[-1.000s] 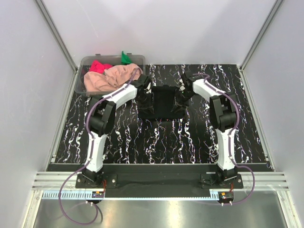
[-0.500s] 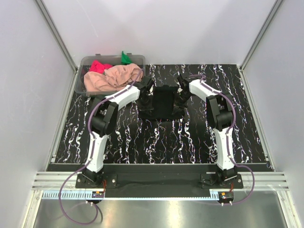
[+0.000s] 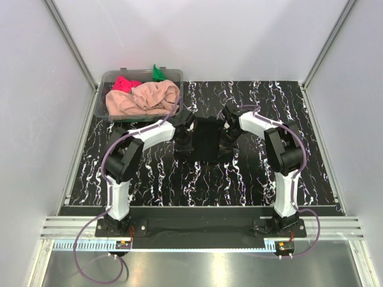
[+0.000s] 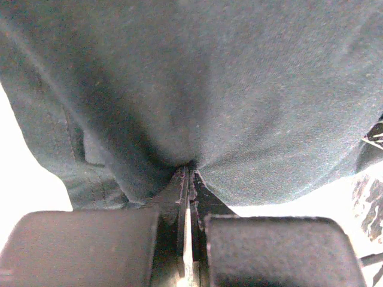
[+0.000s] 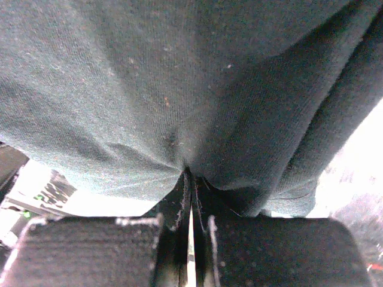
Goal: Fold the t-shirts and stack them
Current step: Fold the tshirt
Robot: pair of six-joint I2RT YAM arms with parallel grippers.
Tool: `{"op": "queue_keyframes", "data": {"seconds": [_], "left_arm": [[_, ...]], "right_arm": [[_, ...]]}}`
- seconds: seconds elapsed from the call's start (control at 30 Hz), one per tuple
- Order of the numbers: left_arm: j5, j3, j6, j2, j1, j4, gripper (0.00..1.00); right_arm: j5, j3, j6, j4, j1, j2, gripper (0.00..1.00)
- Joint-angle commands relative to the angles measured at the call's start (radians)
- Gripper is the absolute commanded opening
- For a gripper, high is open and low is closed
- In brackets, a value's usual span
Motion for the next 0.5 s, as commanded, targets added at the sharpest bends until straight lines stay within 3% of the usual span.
{"op": "queue_keyframes", "data": {"seconds": [0.0, 0.47], "left_arm": [[-0.017, -0.1, -0.03, -0.023, -0.042, -0.073, 0.0], [-0.039, -0.391, -0.202, -0.388, -0.242, -0.079, 0.0]], "right_arm": [[0.091, -0.118, 0.011, -0.054, 0.036, -0.04, 0.0], [0.082, -0.394, 0.176, -0.066, 0.171, -0.394, 0.0]]}}
